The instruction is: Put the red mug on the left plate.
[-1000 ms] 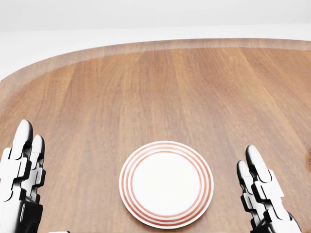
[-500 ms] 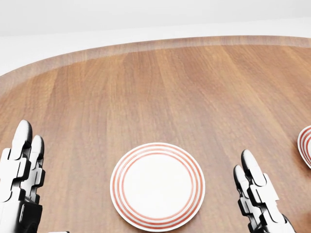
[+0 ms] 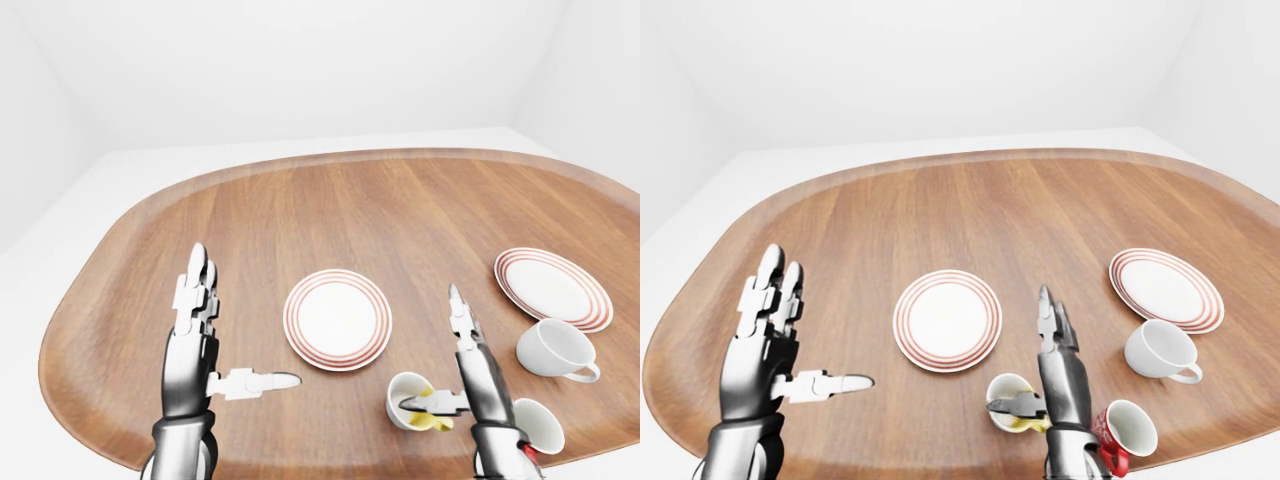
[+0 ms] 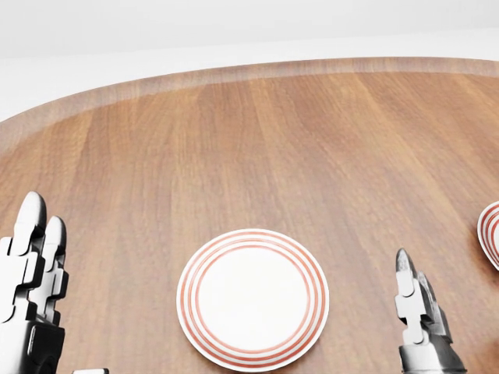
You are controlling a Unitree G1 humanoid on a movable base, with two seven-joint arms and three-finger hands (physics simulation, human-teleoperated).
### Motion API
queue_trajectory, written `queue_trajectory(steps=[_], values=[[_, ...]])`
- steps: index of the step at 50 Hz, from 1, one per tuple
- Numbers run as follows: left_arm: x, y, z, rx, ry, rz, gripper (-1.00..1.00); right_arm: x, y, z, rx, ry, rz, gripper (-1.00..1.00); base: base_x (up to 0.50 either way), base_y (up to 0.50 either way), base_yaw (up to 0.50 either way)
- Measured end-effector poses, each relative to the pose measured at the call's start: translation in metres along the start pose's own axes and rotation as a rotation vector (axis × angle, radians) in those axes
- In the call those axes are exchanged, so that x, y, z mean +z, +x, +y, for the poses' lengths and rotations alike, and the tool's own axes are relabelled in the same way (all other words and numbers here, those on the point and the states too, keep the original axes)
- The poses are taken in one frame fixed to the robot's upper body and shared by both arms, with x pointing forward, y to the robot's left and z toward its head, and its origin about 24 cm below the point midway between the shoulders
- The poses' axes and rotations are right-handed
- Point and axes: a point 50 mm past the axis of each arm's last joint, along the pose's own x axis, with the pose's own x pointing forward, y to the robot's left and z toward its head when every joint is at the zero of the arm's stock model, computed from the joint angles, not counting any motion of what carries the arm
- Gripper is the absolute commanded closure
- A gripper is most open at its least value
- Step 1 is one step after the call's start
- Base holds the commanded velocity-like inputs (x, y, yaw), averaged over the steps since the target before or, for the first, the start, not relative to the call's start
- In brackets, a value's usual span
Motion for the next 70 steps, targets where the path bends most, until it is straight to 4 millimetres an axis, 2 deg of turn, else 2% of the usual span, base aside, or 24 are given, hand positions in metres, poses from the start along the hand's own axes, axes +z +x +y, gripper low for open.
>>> queue_trajectory(steps=[3, 7, 12, 17, 24, 39, 47, 59, 63, 70], values=[[0.000, 0.001, 0.000, 0.002, 0.003, -0.002, -1.00, 0.010, 0.017, -0.008, 0.034, -0.170, -0.034, -1.00, 0.00, 0.00, 0.00], [0.000, 0.002, -0.001, 0.002, 0.007, -0.005, -1.00, 0.027, 0.044, -0.028, 0.036, -0.383, -0.078, -1.00, 0.00, 0.00, 0.00], [0.000, 0.003, -0.002, 0.002, 0.010, -0.008, -1.00, 0.040, 0.066, -0.052, 0.038, -0.573, -0.082, -1.00, 0.00, 0.00, 0.00], [0.000, 0.004, -0.003, 0.000, 0.012, -0.011, -1.00, 0.045, 0.079, -0.065, 0.129, -0.618, -0.071, -1.00, 0.00, 0.00, 0.00], [0.000, 0.005, -0.005, -0.004, 0.017, -0.015, -1.00, 0.041, 0.087, -0.080, 0.254, -0.625, -0.035, -1.00, 0.00, 0.00, 0.00], [-0.001, 0.007, -0.007, -0.007, 0.024, -0.019, -1.00, 0.016, 0.083, -0.099, 0.268, -0.630, 0.001, -1.00, 0.00, 0.00, 0.00], [-0.001, 0.007, -0.007, -0.007, 0.027, -0.020, -1.00, 0.009, 0.067, -0.119, 0.196, -0.638, 0.054, -1.00, 0.00, 0.00, 0.00], [-0.001, 0.008, -0.008, -0.007, 0.029, -0.019, -1.00, 0.012, 0.041, -0.154, 0.037, -0.642, 0.097, -1.00, 0.00, 0.00, 0.00], [-0.001, 0.008, -0.008, -0.007, 0.030, -0.019, -1.00, 0.007, 0.038, -0.156, 0.029, -0.633, 0.126, -1.00, 0.00, 0.00, 0.00], [-0.002, 0.008, -0.008, -0.001, 0.034, -0.018, -1.00, -0.009, 0.040, -0.149, 0.083, -0.622, 0.192, -1.00, 0.00, 0.00, 0.00]])
